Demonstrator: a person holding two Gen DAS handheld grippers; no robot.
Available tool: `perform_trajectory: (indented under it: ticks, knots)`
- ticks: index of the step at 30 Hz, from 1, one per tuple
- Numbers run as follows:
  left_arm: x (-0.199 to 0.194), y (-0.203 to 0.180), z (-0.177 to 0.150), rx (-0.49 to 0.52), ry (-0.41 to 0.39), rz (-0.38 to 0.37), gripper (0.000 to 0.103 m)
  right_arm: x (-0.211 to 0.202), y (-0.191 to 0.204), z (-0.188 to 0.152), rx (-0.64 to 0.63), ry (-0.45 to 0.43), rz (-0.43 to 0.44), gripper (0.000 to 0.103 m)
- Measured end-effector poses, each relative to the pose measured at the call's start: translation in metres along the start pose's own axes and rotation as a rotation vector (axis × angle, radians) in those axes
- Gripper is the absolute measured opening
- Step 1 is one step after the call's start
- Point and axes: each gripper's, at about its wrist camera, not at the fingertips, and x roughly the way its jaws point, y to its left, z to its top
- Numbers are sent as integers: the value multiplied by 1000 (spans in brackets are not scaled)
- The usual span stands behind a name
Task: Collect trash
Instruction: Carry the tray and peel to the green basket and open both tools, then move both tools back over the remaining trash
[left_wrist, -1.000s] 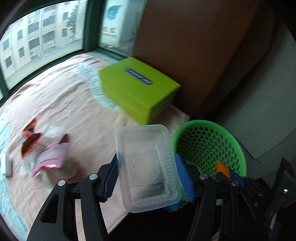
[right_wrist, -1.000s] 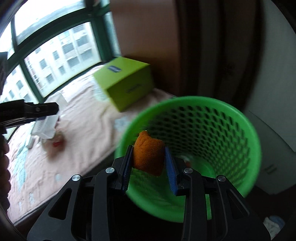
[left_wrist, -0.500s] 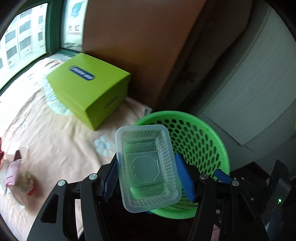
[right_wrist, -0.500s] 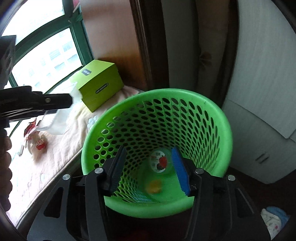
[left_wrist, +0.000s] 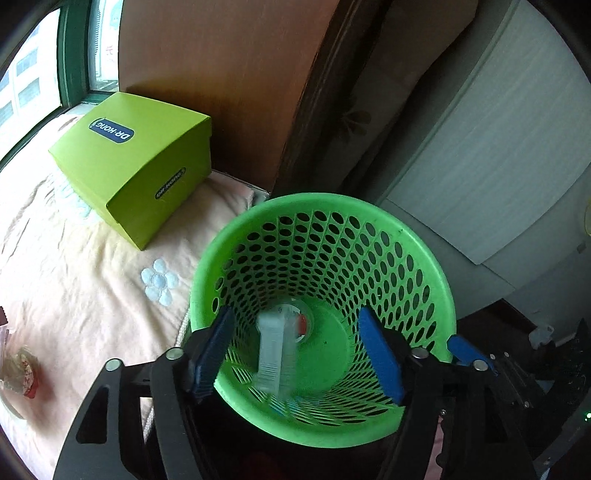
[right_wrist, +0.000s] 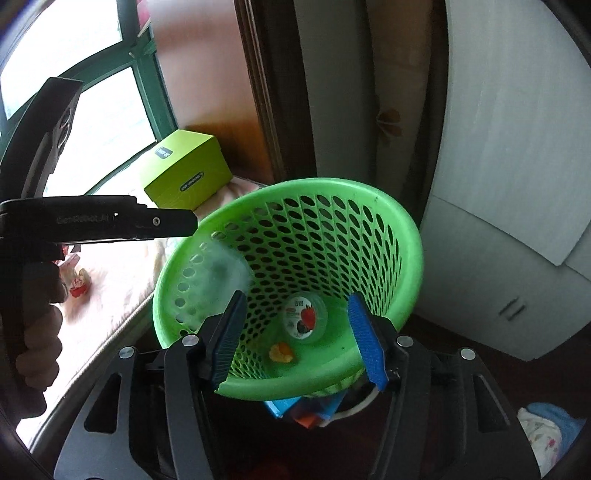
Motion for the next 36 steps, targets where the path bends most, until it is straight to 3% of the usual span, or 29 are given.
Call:
perform_trajectory:
  ticks: [7, 19, 36]
  knots:
    - [-18, 15, -9, 6, -25, 32, 68, -4, 12, 0, -11, -5, 23, 59]
    - [-75, 70, -38, -53, -96, 166, 77, -5, 68, 3, -77, -18, 102, 64]
    - [-155, 183, -94, -246, -182, 345, 79, 0, 168, 13, -196, -15, 265, 68]
